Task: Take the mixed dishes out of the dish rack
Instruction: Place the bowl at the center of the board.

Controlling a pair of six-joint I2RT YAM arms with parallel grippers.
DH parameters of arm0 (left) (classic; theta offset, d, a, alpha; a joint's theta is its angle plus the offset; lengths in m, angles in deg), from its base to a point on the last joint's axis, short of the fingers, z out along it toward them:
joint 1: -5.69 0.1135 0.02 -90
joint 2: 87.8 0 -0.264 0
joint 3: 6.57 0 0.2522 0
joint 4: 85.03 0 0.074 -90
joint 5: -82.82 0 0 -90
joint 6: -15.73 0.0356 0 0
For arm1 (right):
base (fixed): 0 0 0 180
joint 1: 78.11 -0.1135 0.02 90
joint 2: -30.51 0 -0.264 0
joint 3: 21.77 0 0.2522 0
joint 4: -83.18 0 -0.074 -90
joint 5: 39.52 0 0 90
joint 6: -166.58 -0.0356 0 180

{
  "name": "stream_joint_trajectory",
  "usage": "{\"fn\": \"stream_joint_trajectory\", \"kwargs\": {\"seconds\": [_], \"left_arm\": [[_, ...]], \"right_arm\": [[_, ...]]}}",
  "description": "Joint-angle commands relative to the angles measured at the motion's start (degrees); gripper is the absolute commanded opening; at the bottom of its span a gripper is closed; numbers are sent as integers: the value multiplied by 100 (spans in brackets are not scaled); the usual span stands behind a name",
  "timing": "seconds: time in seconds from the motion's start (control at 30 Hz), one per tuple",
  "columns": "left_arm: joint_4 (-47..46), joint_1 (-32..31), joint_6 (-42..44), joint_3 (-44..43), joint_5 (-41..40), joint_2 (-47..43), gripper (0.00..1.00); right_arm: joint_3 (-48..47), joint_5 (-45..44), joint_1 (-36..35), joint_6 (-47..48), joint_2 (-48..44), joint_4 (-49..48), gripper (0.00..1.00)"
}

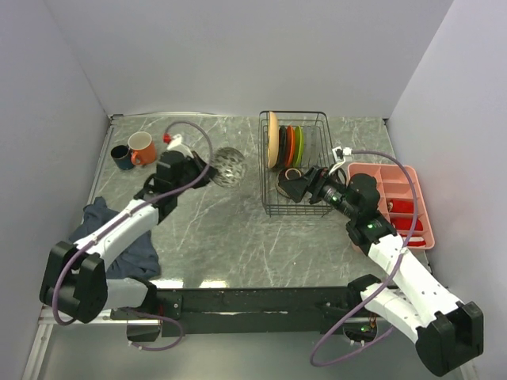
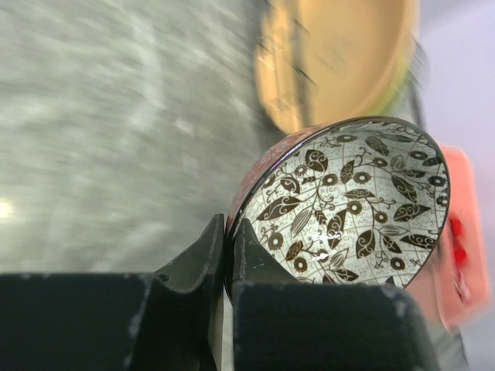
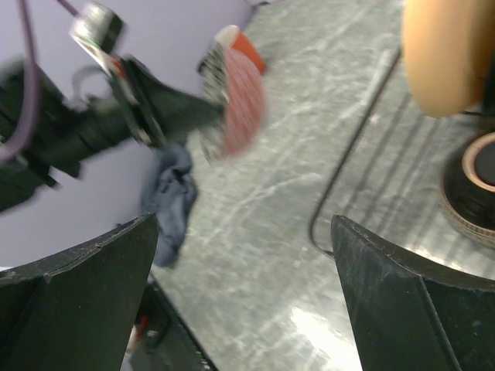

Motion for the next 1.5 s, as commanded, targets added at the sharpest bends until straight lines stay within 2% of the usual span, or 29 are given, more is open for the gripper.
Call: {"fn": "stream_joint_trajectory", "kwargs": {"seconds": [0.0, 0.1, 0.33, 0.47, 0.57, 1.07, 1.17, 1.27, 1.3, 1.47], "left_arm": [[647, 668, 276, -696, -473, -121, 1], [1103, 1099, 232, -1004, -666, 168, 1], [1447, 1916, -224, -1743, -543, 1275, 1], [1728, 2032, -190, -2349, -508, 2102, 1], [1992, 2137, -190, -2884, -816, 2585, 1], [2107, 2392, -234, -3862, -834, 4106, 4], [2133, 2392, -225, -3984, -833, 4247, 11], [2247, 2392, -190, -4081, -825, 4326, 22], [2256, 2392, -181, -4082, -825, 4318, 30], [2151, 2392, -155, -3818, -772, 4063, 47]], "right_arm": [[-336, -398, 38, 592, -266, 475, 100], [-371, -539, 38, 750, -345, 722, 100], [-398, -908, 38, 1076, -644, 1283, 100], [-380, -1198, 38, 1260, -907, 1661, 100], [-337, -1330, 30, 1331, -1101, 1881, 100], [-178, -1743, 30, 1463, -1550, 2445, 100], [-161, -1770, 38, 1472, -1550, 2480, 100], [-143, -1744, 38, 1454, -1506, 2480, 100], [-152, -1735, 38, 1454, -1506, 2471, 100], [-169, -1673, 38, 1437, -1418, 2375, 100]]}}
